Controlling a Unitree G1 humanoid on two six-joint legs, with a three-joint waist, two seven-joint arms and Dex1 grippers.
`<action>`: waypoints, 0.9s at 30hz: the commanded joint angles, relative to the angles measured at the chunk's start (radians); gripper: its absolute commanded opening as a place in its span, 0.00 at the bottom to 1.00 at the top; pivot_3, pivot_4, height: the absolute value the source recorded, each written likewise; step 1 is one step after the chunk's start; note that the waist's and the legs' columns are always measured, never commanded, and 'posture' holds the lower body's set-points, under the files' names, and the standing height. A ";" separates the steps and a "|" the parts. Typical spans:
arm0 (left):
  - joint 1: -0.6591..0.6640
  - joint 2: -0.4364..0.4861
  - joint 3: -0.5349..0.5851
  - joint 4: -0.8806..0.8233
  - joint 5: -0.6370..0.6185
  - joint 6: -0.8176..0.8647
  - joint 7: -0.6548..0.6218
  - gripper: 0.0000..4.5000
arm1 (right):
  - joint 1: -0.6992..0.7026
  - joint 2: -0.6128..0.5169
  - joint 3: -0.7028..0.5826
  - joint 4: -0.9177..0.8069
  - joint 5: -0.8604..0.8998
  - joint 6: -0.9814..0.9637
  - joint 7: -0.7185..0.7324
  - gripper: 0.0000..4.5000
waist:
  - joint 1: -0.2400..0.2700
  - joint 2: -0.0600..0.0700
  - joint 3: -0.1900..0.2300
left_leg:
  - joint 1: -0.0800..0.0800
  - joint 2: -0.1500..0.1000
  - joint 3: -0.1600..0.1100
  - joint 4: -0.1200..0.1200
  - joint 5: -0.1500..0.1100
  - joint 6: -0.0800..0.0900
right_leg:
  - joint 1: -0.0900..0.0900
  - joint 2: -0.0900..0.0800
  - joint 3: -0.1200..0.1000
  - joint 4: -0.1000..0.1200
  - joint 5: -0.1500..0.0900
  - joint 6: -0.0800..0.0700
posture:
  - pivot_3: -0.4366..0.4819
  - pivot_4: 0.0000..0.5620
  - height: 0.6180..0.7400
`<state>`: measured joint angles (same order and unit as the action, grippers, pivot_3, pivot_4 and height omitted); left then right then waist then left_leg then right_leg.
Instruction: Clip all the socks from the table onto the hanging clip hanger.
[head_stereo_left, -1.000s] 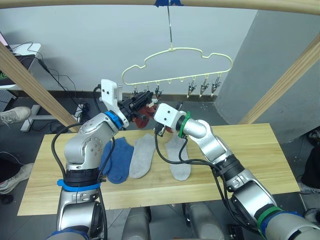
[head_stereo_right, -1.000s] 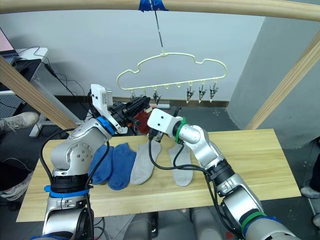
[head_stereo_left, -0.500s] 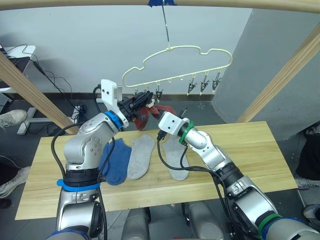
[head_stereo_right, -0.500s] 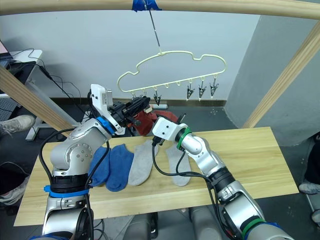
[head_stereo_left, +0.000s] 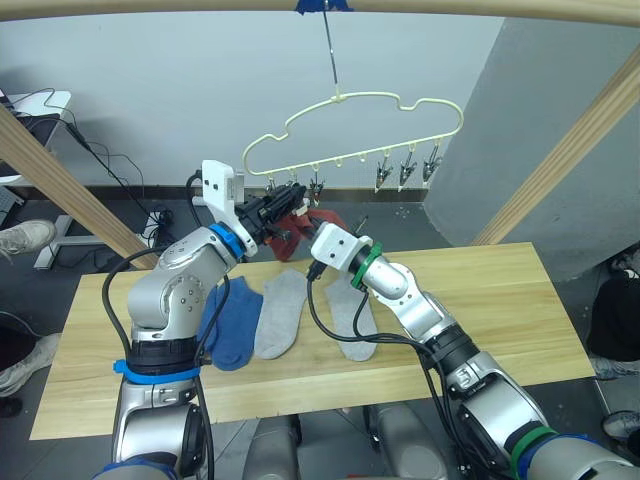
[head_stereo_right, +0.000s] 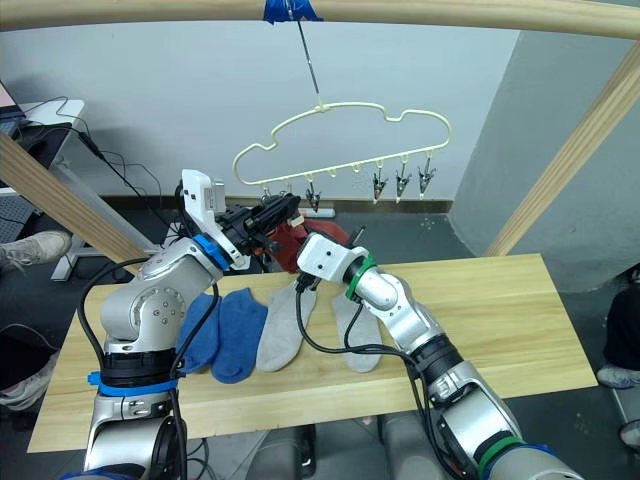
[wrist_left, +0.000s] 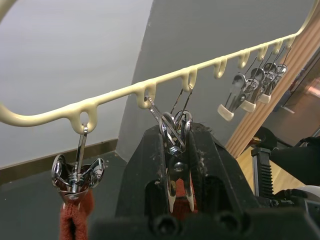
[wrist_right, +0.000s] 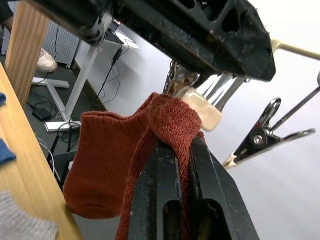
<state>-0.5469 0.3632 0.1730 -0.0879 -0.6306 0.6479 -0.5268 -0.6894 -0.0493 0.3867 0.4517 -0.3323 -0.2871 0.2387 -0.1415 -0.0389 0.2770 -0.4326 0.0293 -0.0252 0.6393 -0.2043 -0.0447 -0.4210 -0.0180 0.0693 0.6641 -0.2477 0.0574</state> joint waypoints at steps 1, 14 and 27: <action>0.004 0.004 0.006 -0.048 -0.013 -0.005 -0.005 0.06 | -0.035 0.025 -0.027 -0.026 0.026 -0.007 -0.011 0.00 | 0.000 0.000 0.000 | 0.000 0.000 0.000 0.000 0.000 0.000 | 0.000 0.000 0.000 0.000 0.000 0.000 | 0.24 0.47 1.00; 0.001 -0.009 0.008 -0.056 -0.021 0.003 0.005 0.06 | -0.042 0.048 -0.011 -0.047 0.053 0.111 0.097 0.00 | 0.000 0.000 0.000 | 0.000 0.000 0.000 0.000 0.000 0.000 | 0.000 0.000 0.000 0.000 0.000 0.000 | 0.24 0.47 1.00; 0.015 -0.004 0.002 -0.067 -0.014 0.000 -0.003 0.06 | -0.073 0.075 -0.050 -0.103 0.085 0.152 0.089 0.00 | 0.000 0.000 0.000 | 0.000 0.000 0.000 0.000 0.000 0.000 | 0.000 0.000 0.000 0.000 0.000 0.000 | 0.24 0.47 1.00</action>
<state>-0.5357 0.3572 0.1830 -0.1103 -0.6308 0.6499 -0.5149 -0.7295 0.0077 0.3632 0.4258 -0.2719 -0.1229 0.3346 -0.1413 -0.0388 0.2769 -0.4326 0.0294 -0.0254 0.6396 -0.2043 -0.0447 -0.4210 -0.0181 0.0692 0.6646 -0.2476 0.0573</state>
